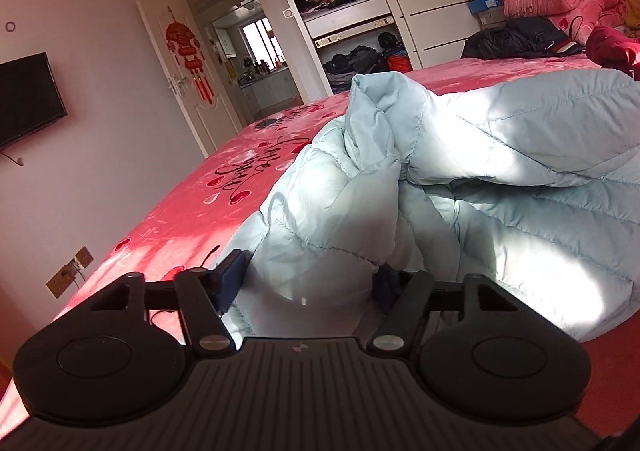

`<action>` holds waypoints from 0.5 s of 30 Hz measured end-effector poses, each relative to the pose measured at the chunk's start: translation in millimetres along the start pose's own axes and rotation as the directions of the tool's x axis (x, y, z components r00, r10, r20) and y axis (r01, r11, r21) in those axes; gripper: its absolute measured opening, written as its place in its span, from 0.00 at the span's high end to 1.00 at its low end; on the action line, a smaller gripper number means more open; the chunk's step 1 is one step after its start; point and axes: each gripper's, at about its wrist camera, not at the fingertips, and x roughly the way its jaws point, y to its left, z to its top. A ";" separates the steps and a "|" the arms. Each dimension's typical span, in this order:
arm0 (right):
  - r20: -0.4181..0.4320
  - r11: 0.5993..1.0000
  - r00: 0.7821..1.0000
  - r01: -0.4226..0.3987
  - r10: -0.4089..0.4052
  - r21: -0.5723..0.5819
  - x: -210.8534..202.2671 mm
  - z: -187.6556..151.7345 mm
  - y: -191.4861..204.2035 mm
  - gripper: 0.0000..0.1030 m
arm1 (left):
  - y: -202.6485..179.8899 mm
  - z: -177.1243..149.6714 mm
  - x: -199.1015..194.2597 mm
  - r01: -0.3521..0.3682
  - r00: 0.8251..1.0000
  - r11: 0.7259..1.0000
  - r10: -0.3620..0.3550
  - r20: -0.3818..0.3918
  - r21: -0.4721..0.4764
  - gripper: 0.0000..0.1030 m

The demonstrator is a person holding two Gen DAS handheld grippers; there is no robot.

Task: Fold large clothes
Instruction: 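Grasp the light blue jacket's fabric with the left gripper and lift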

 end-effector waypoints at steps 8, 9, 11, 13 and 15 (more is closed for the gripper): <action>0.012 0.999 1.000 -0.008 0.008 0.032 -1.4 2.7 -7.0 0.01 | 28.5 -5.2 -46.6 0.128 0.992 0.989 -0.129 0.000 -0.079 0.94; 0.018 0.999 1.000 -0.009 0.009 0.037 -2.8 3.8 -8.4 0.01 | 33.1 -6.8 -56.9 0.153 0.988 0.984 -0.153 0.003 -0.088 0.94; 0.033 0.999 0.999 -0.012 0.010 0.048 -5.1 6.2 -11.2 0.01 | 42.2 -11.4 -84.1 0.212 0.977 0.973 -0.211 0.015 -0.093 0.95; 0.046 0.998 0.999 -0.012 0.009 0.064 -7.2 8.3 -14.9 0.01 | 48.4 -16.9 -113.7 0.269 0.963 0.960 -0.268 0.020 -0.080 0.96; 0.052 0.996 0.999 -0.014 0.010 0.087 -8.8 9.9 -20.0 0.01 | 52.9 -24.1 -147.1 0.341 0.940 0.937 -0.341 0.019 -0.075 0.96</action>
